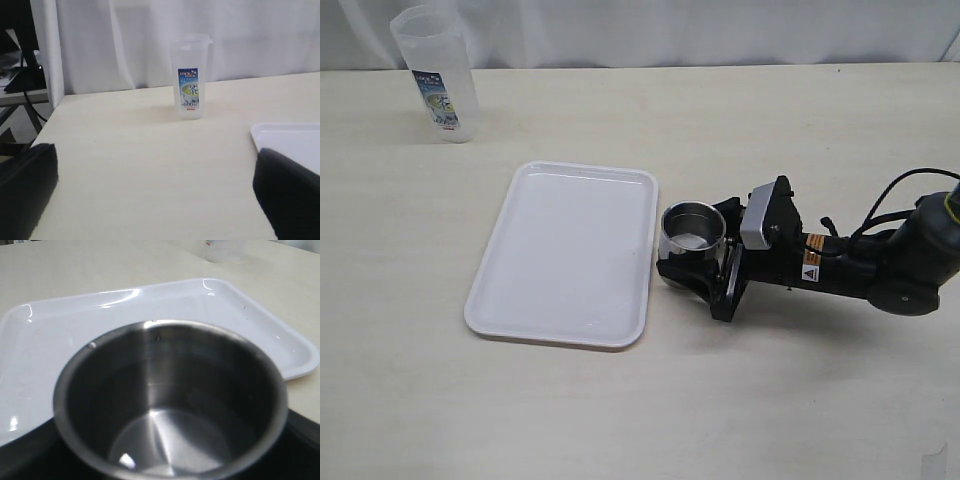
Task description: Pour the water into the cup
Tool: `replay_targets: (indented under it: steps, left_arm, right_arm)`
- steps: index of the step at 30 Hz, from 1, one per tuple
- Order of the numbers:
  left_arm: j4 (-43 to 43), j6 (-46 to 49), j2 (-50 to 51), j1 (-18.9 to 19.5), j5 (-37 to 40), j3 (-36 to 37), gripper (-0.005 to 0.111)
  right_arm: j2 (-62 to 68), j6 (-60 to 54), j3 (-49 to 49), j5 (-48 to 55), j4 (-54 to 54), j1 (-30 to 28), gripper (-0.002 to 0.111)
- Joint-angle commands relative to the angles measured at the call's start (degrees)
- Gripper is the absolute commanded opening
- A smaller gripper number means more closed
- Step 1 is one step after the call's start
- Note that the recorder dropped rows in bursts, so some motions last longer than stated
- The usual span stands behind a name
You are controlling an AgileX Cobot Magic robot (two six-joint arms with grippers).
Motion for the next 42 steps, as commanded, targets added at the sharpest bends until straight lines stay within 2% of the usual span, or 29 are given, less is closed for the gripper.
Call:
replay_targets:
  steps: [1,4,30,32,34,35,36,37,39,42]
  left_arm:
    - [-0.01,-0.61,-0.12,-0.02,1.10,0.21,0.105]
    - [-0.18,-0.71,-0.12,-0.02,3.06,0.21,0.105]
    - [-0.48,-0.88,-0.12,-0.02,2.83,0.21,0.103]
    - [-0.48,-0.88,-0.12,-0.02,2.94,0.21,0.094]
    - [-0.48,-0.77,-0.12,-0.02,3.08,0.21,0.075]
    - [-0.48,-0.77,-0.12,-0.02,3.20,0.21,0.052]
    - [-0.48,-0.66,-0.12,-0.02,3.20,0.21,0.040]
    - [-0.48,-0.66,-0.12,-0.02,3.20,0.21,0.021]
    - [-0.26,-0.52,-0.12,-0.02,3.20,0.21,0.000]
    - [-0.29,-0.51,-0.12,-0.02,3.20,0.21,0.000]
  right_arm:
    - [-0.03,-0.04,-0.07,-0.28,0.42,0.05,0.004]
    - [-0.03,-0.04,-0.07,-0.28,0.42,0.05,0.004]
    - [-0.03,-0.04,-0.07,-0.28,0.42,0.05,0.004]
    - [-0.03,-0.04,-0.07,-0.28,0.42,0.05,0.004]
    - [-0.03,-0.04,-0.07,-0.28,0.42,0.05,0.004]
    - [-0.03,-0.04,-0.07,-0.28,0.42,0.05,0.004]
    - [-0.03,-0.04,-0.07,-0.28,0.42,0.05,0.004]
    - [-0.03,-0.04,-0.07,-0.28,0.42,0.05,0.004]
    - [-0.03,-0.04,-0.07,-0.28,0.42,0.05,0.004]
    - [-0.03,-0.04,-0.07,-0.28,0.42,0.05,0.004]
